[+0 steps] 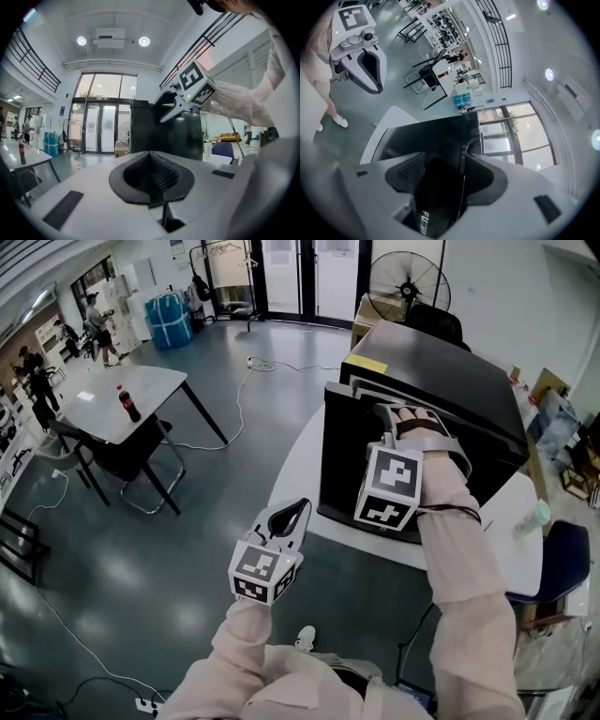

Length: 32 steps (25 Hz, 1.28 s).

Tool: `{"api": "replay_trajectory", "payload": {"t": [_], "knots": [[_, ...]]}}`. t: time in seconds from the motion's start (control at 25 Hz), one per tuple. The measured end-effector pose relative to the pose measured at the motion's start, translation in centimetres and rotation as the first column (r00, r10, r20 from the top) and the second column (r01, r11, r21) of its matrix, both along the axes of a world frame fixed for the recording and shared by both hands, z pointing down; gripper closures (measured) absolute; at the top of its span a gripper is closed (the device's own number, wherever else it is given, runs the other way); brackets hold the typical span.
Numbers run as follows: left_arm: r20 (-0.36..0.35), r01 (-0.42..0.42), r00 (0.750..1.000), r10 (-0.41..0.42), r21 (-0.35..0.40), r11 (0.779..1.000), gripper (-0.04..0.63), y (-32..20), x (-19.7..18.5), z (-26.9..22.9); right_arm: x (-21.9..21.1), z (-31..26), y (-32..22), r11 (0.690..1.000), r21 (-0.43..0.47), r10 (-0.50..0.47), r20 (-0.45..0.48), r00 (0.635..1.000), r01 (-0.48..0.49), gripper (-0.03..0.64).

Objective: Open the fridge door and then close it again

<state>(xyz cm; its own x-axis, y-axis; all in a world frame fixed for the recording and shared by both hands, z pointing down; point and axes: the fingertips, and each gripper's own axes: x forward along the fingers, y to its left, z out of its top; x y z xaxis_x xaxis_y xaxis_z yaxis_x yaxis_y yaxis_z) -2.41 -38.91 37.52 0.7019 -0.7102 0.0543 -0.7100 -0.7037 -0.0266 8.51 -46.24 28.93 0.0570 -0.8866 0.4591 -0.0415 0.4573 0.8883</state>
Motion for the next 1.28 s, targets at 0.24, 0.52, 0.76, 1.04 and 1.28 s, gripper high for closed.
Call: {"api": "replay_trajectory", "payload": {"t": [0.24, 0.52, 0.76, 1.04, 1.28], "knots": [[0.004, -0.036, 0.999, 0.036, 0.004, 0.999, 0.584, -2.5, 0.3, 0.5, 1.0, 0.2, -2.5, 0.999, 0.023, 0.047, -0.005, 0.999, -0.046, 0.348], [0.0, -0.073, 0.997, 0.073, 0.004, 0.997, 0.583, -4.8, 0.9, 1.0, 1.9, 0.2, -4.5, 0.995, 0.026, 0.093, -0.005, 0.996, -0.093, 0.348], [-0.002, -0.097, 0.995, 0.097, 0.009, 0.995, 0.583, -6.1, 1.6, 0.9, 2.3, 0.2, -5.0, 0.996, 0.031, 0.085, -0.008, 0.996, -0.084, 0.354], [-0.02, -0.1, 0.995, 0.101, 0.012, 0.995, 0.583, -5.9, 1.0, 0.5, 2.1, 0.1, -4.8, 0.995, 0.041, 0.092, -0.003, 0.996, -0.092, 0.348], [-0.03, -0.107, 0.994, 0.107, 0.017, 0.994, 0.583, -4.6, 0.8, 0.1, 2.2, 0.0, -4.8, 0.992, 0.057, 0.109, -0.011, 0.994, -0.108, 0.356]]}}
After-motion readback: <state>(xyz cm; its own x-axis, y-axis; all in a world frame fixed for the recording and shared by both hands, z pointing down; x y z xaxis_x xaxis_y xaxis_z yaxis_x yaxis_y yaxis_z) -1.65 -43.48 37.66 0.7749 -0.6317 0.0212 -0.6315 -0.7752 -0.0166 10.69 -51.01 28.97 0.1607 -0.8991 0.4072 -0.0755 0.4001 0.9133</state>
